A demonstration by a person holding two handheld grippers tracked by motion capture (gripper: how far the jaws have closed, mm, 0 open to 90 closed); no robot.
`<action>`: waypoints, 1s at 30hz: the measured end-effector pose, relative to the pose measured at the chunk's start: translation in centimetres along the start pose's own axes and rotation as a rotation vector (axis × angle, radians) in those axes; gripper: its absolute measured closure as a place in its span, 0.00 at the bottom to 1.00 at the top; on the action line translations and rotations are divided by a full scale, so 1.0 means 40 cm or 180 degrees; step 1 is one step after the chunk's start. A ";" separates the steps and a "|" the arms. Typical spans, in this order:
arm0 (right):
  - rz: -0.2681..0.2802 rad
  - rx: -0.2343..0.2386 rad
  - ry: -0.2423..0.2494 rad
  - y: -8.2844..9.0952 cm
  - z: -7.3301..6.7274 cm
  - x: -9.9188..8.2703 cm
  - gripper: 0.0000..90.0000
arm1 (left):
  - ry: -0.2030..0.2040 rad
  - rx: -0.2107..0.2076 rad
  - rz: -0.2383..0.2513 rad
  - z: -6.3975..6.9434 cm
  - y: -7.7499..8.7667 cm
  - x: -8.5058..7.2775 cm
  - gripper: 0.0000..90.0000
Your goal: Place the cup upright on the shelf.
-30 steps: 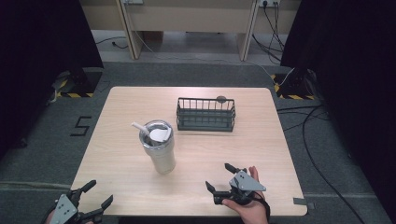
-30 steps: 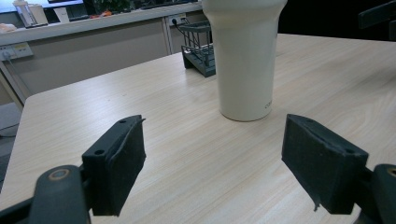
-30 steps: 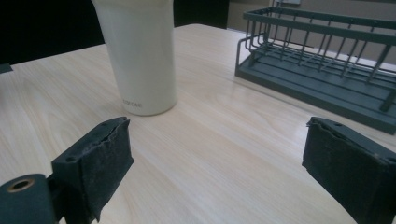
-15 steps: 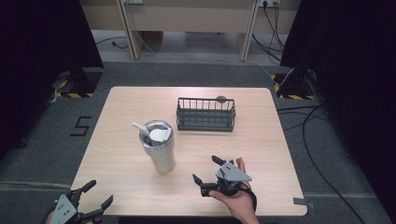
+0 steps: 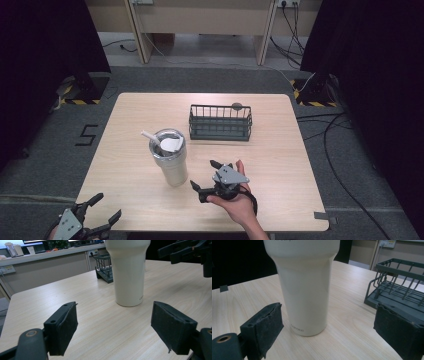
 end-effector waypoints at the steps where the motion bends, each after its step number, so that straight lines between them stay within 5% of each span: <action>1: 0.0000 0.0004 0.0000 -0.006 -0.001 0.001 0.10 | 0.0002 -0.0001 -0.0001 0.000 0.000 0.000 0.23; 22: -0.0079 0.0248 -0.0023 -0.138 -0.054 0.021 0.10 | 0.0010 -0.0032 0.0032 0.002 0.000 0.004 0.23; 30: -0.0056 0.0236 -0.0120 -0.185 -0.056 0.018 0.10 | 0.0015 -0.0040 0.0043 0.002 0.001 0.004 0.23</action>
Point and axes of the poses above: each handheld gripper's, and its own axes: y roughly backward along the jaws, x roughly out of its top, z roughly to its right, the point moved 7 cm from there along -y, roughly forward along the jaws, and after that the axes turned 3 degrees about -z, right-handed, at the moved point
